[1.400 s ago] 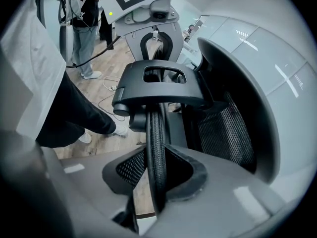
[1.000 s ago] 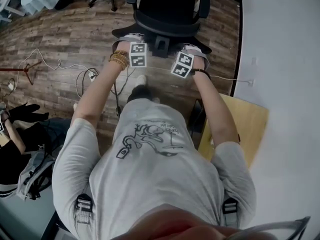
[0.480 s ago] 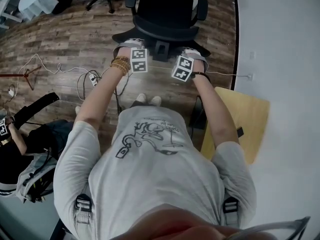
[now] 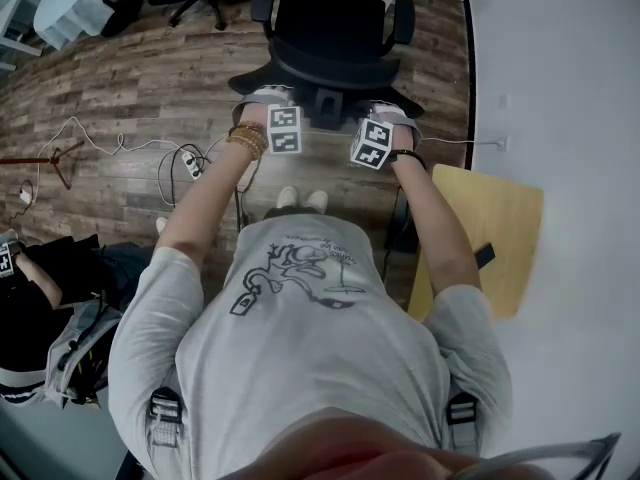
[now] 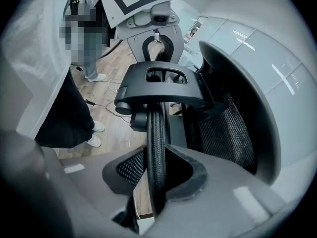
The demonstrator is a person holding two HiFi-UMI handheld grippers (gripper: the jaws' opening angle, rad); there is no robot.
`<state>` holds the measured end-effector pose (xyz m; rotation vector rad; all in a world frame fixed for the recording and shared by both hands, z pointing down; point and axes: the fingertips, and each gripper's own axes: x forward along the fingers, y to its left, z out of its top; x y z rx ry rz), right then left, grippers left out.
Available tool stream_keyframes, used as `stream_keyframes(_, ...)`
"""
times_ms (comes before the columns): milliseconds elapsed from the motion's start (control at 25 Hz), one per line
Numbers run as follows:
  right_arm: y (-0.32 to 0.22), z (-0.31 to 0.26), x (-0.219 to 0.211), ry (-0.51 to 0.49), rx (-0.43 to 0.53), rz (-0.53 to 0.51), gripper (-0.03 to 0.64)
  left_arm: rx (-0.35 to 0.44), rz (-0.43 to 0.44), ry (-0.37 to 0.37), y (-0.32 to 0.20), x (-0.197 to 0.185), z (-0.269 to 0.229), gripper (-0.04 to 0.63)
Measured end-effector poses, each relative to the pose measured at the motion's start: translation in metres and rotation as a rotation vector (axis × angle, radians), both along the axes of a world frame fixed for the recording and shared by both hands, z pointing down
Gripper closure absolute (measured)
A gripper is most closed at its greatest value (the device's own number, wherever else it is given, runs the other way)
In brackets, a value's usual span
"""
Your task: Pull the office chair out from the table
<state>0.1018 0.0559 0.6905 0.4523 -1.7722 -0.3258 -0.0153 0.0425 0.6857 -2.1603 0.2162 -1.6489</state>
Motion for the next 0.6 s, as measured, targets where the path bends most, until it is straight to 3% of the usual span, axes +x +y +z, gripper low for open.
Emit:
stream_keyframes(320, -0.003, -0.006, -0.003, -0.009, -0.019, 0.006, 0.506, 0.004, -0.007, 0.011, -0.004, -0.002, -0.005, 0.491)
stream_keyframes(600, -0.003, -0.019, -0.006, -0.106, -0.009, 0.078, 0.471, 0.033, -0.056, 0.063, -0.004, -0.002, -0.021, 0.463)
